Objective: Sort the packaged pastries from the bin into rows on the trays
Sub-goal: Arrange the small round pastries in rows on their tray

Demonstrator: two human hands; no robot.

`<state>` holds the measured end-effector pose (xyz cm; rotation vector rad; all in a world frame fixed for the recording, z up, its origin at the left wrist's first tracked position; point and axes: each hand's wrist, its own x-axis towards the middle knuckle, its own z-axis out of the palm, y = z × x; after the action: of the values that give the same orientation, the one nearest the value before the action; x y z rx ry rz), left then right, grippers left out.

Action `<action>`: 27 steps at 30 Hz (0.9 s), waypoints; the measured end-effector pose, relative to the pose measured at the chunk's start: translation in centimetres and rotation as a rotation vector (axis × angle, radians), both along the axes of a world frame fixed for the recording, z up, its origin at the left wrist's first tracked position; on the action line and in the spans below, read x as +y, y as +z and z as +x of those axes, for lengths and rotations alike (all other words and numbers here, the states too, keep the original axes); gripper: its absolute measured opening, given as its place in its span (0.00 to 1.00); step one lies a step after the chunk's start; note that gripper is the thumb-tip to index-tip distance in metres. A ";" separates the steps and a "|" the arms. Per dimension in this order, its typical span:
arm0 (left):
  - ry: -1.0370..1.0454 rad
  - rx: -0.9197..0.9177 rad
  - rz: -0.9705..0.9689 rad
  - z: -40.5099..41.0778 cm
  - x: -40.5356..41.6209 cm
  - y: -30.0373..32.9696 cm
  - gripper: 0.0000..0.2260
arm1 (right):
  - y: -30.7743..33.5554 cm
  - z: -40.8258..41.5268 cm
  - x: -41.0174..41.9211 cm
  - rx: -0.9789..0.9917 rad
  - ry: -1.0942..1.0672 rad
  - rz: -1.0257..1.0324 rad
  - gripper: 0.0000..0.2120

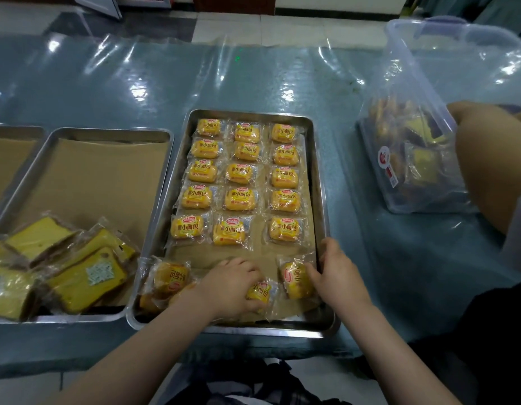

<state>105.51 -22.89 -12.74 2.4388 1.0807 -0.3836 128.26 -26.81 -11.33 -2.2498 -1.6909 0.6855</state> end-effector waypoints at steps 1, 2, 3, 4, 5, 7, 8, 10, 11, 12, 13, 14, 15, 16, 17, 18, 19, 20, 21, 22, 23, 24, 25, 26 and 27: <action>0.011 0.003 0.015 -0.1 0.1 0.0 0.28 | 0.0 0.0 -0.2 -0.062 0.040 0.044 0.16; 0.024 0.003 0.030 -0.2 0.2 0.1 0.28 | 0.0 0.0 -0.4 -0.120 0.091 0.097 0.14; 0.036 0.002 0.043 -0.2 0.4 0.1 0.27 | -0.1 0.0 -0.6 -0.149 0.147 0.143 0.12; 0.043 0.000 0.055 -0.3 0.5 0.1 0.27 | -0.2 -0.1 -0.7 -0.154 0.211 0.169 0.12; 0.044 0.000 0.064 -0.4 0.6 0.1 0.27 | -0.4 -0.2 -0.9 -0.143 0.286 0.169 0.13; 0.036 -0.003 0.077 -0.7 1.0 0.2 0.25 | -0.6 -0.7 -1.3 -0.126 0.417 0.101 0.16; 0.032 -0.004 0.083 -1.0 1.2 0.3 0.25 | -0.6 -0.9 -1.5 -0.122 0.455 0.047 0.17; 0.035 0.000 0.095 -1.5 1.6 0.5 0.24 | -0.8 -1.3 -2.0 -0.096 0.466 -0.045 0.19; 0.045 0.003 0.095 -1.9 1.9 0.5 0.24 | -0.8 -1.4 -2.1 -0.088 0.452 -0.064 0.20; 0.059 0.002 0.089 -2.4 2.1 0.6 0.24 | -0.8 -1.6 -2.3 -0.088 0.439 -0.073 0.20; 0.076 0.001 0.071 -2.8 2.3 0.6 0.24 | -0.8 -1.8 -2.4 -0.089 0.428 -0.078 0.21; 0.095 -0.006 0.042 -3.3 2.5 0.6 0.24 | -0.9 -2.0 -2.6 -0.088 0.412 -0.086 0.22; 0.115 -0.017 0.006 -3.7 2.6 0.6 0.24 | -0.9 -2.3 -2.8 -0.081 0.389 -0.102 0.23; 0.134 -0.033 -0.029 -4.0 2.7 0.6 0.24 | -1.0 -2.7 -3.0 -0.074 0.368 -0.110 0.24; 0.148 -0.050 -0.054 -4.4 2.8 0.6 0.24 | -1.1 -3.2 -3.2 -0.066 0.352 -0.103 0.24; 0.153 -0.064 -0.066 -4.8 2.9 0.5 0.24 | -1.1 -3.8 -3.4 -0.056 0.332 -0.093 0.24; 0.150 -0.073 -0.068 -5.2 2.9 0.5 0.24 | -1.3 -4.4 -3.7 -0.025 0.291 -0.085 0.23; 0.143 -0.078 -0.067 -5.6 2.8 0.4 0.24 | -1.4 -5.1 -3.8 0.031 0.223 -0.085 0.23; 0.139 -0.079 -0.068 -6.0 2.7 0.3 0.24 | -1.6 -5.7 -3.9 0.105 0.143 -0.090 0.22; 0.139 -0.080 -0.071 -6.3 2.6 0.1 0.24 | -1.8 -6.3 -3.7 0.184 0.073 -0.101 0.21; 0.144 -0.079 -0.077 -6.6 2.5 0.1 0.24 | -2.0 -6.8 -3.6 0.269 0.016 -0.109 0.21; 0.149 -0.082 -0.081 -6.9 2.4 0.1 0.24 | -2.2 -7.2 -3.4 0.344 -0.035 -0.103 0.22; 0.150 -0.090 -0.082 -7.1 2.3 0.2 0.23 | -2.2 -7.4 -3.2 0.379 -0.063 -0.081 0.24; 0.149 -0.105 -0.080 -7.3 2.2 0.3 0.23 | -2.0 -7.4 -3.1 0.358 -0.060 -0.047 0.25; 0.148 -0.125 -0.078 -7.4 2.2 0.5 0.23 | -1.7 -7.3 -3.1 0.295 -0.031 -0.016 0.25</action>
<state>98.07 -20.72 -12.24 2.2654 1.1609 -0.2185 120.97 -29.90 -13.01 -2.0581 -1.5107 0.9715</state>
